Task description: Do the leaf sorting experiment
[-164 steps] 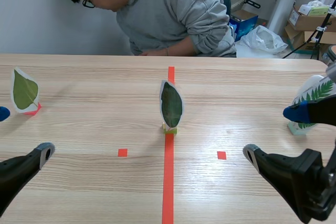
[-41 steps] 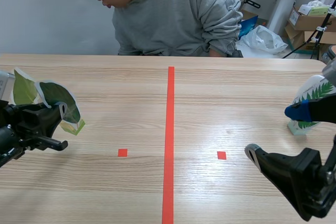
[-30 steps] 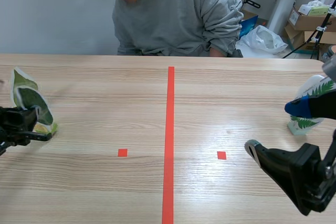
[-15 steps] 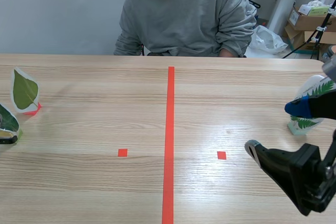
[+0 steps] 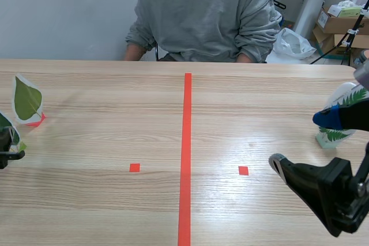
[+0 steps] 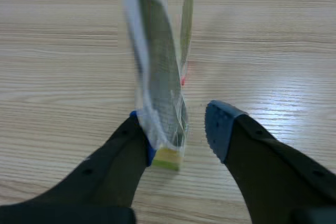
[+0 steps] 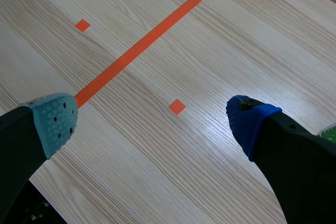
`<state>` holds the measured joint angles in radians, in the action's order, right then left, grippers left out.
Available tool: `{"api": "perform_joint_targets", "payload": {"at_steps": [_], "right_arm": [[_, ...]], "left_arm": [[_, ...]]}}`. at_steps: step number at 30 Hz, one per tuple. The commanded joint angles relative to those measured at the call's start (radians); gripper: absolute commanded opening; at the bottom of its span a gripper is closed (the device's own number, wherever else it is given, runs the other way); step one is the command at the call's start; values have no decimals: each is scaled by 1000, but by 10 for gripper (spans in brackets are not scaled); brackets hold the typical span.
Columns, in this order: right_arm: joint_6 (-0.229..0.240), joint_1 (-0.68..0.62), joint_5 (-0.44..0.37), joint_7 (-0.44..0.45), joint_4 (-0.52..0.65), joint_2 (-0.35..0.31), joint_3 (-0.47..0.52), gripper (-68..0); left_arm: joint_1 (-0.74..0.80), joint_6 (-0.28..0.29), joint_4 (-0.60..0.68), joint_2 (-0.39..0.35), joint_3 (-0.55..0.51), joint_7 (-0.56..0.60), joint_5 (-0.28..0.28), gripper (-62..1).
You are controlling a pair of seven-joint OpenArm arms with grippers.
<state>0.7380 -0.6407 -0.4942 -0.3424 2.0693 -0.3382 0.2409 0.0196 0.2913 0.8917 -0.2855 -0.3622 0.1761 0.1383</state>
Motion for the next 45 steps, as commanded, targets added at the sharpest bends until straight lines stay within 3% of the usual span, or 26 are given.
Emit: {"api": "perform_joint_targets", "payload": {"at_steps": [1, 4, 8, 10, 18, 23, 30, 34, 39, 45], "right_arm": [[8, 9, -7, 11, -2, 0, 6, -98], [8, 9, -7, 11, -2, 0, 6, -98], [8, 9, -7, 11, -2, 0, 6, -98], [8, 9, -7, 11, -2, 0, 6, -98], [8, 9, -7, -1, -2, 0, 6, -98], [8, 9, -7, -8, -2, 0, 6, -98], [8, 9, -7, -11, -2, 0, 6, -98], [8, 9, -7, -11, -2, 0, 6, -98], [8, 9, -8, -11, -2, 0, 6, -98], [8, 9, -8, -11, -2, 0, 6, -98]], "left_arm": [[-4, 2, 22, -9, -1, 16, 8, -316], [-3, 2, 22, -9, -1, 15, 8, -248], [-3, 2, 22, -9, -1, 16, 18, -64], [-1, 2, 22, -9, -1, 17, 19, -16], [109, 8, 88, -26, -1, 102, 18, -10], [313, 30, 288, -45, -1, 119, 19, -10], [618, 148, 696, -47, -1, 68, 35, -10], [724, 199, 892, -47, -1, 5, 87, -10], [772, 224, 1041, -47, -1, -87, 159, -11], [780, 229, 1113, -47, -1, -125, 162, -11]]}}
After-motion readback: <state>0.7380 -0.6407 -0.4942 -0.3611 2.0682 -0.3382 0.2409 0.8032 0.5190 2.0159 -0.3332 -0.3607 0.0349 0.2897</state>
